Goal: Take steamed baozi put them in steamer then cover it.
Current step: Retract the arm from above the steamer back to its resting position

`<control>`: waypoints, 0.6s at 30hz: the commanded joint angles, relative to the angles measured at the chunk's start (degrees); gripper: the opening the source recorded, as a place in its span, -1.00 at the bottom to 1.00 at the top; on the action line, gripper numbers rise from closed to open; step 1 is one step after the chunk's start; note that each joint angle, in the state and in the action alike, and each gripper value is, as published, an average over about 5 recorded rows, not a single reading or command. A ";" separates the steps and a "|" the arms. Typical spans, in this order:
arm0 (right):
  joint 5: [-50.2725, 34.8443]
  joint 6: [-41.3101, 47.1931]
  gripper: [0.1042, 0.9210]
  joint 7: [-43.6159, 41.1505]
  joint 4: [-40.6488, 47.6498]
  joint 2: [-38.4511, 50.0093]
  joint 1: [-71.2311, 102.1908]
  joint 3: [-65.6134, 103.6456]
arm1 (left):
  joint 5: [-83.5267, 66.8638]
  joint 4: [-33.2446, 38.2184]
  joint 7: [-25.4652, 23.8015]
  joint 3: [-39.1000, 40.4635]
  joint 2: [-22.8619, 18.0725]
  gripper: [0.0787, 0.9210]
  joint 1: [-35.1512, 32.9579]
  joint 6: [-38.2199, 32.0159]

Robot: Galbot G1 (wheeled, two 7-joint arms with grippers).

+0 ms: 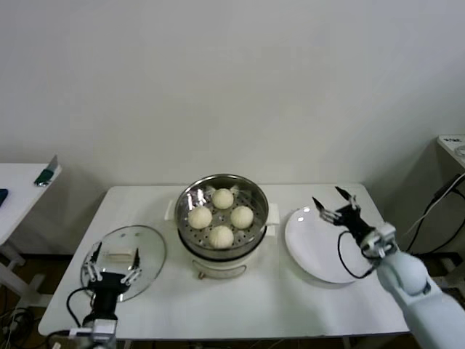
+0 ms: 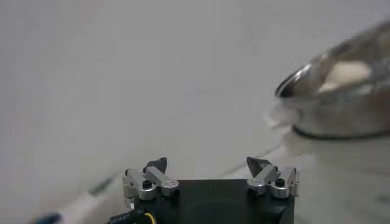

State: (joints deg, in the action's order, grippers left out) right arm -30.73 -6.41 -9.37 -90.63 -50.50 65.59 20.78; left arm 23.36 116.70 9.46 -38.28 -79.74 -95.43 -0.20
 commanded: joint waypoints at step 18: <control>5.77 -10.31 0.76 1.86 2.01 -16.95 21.99 10.87 | 41.77 -35.42 16.78 -2.16 11.72 0.77 11.71 -10.97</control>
State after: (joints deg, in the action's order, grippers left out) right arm -26.02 -14.94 -7.90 -89.50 -63.88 83.52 29.55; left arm 54.95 93.61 22.79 -40.25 -70.35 -89.37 -9.42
